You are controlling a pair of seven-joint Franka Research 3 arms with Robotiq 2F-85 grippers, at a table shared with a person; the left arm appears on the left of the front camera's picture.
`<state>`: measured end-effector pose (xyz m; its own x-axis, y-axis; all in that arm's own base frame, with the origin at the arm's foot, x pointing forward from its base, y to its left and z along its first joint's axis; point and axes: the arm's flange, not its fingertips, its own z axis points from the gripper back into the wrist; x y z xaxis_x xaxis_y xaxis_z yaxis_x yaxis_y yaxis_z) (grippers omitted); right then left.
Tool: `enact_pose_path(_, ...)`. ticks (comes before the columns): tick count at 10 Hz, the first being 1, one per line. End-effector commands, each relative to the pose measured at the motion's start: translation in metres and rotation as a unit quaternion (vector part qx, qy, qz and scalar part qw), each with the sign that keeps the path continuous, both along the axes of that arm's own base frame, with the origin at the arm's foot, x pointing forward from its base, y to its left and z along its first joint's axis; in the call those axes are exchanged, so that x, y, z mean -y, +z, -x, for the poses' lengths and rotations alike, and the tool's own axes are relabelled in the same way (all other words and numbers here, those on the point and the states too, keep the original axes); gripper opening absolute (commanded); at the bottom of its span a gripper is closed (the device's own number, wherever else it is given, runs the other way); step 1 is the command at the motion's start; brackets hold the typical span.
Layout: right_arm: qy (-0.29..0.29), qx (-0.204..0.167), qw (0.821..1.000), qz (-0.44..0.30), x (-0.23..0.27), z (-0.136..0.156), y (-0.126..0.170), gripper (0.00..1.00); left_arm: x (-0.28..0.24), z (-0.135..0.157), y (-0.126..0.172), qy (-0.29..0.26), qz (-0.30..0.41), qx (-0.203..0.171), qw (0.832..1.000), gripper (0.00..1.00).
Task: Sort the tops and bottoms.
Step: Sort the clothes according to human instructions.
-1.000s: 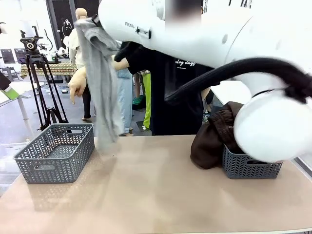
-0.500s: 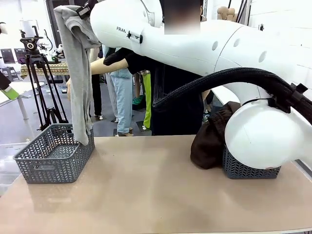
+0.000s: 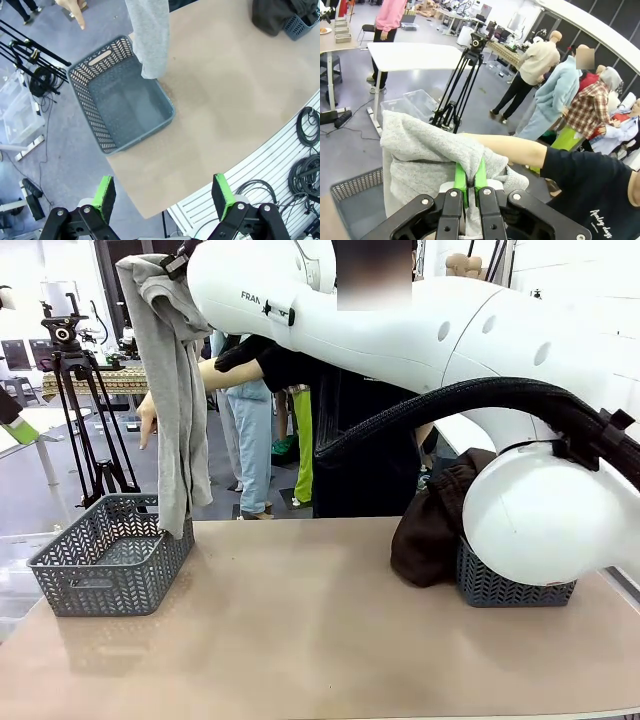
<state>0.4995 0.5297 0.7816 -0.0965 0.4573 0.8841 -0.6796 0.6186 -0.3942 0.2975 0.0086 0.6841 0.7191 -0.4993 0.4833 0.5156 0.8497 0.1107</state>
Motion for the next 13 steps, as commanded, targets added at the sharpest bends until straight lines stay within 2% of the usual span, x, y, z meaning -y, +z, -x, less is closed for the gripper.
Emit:
enact_pose_path(1, -0.006, 0.005, 1.0, 0.009, 0.0, 0.003, 0.004, 0.0, 0.0, 0.001, -0.001, 0.0, 0.0, 0.0, 1.0, 1.0)
enact_pose_path(2, 0.0, 0.0, 1.0, 0.0, 0.0, 0.0, 0.0, 0.0, 0.0, 0.001, -0.001, 0.0, 0.0, 0.0, 1.0, 1.0)
enact_pose_path(3, -0.004, -0.008, 1.0, -0.008, -0.012, -0.017, -0.014, 0.0, 0.0, 0.001, -0.001, 0.0, 0.0, 0.0, 1.0, 1.0)
enact_pose_path(5, 0.088, 0.033, 0.992, -0.085, -0.055, -0.052, -0.03, 0.0, 0.0, 0.001, -0.001, 0.0, 0.0, 0.0, 1.0, 1.0)
enact_pose_path(7, 0.118, 0.079, 0.982, -0.123, -0.084, -0.085, -0.029, 0.0, 0.0, 0.001, -0.001, 0.0, 0.0, 0.0, 1.0, 1.0)
enact_pose_path(9, 0.139, 0.128, 0.972, -0.142, -0.11, -0.101, -0.022, 0.0, 0.0, 0.001, -0.001, 0.0, 0.0, 0.0, 1.0, 1.0)
enact_pose_path(11, 0.155, 0.161, 0.959, -0.174, -0.132, -0.112, -0.024, 0.0, 0.0, 0.001, -0.001, 0.0, 0.0, 0.0, 1.0, 1.0)
enact_pose_path(13, 0.169, 0.141, 0.957, -0.191, -0.154, -0.124, -0.049, 0.0, 0.0, 0.001, -0.001, 0.0, 0.0, 0.0, 1.0, 1.0)
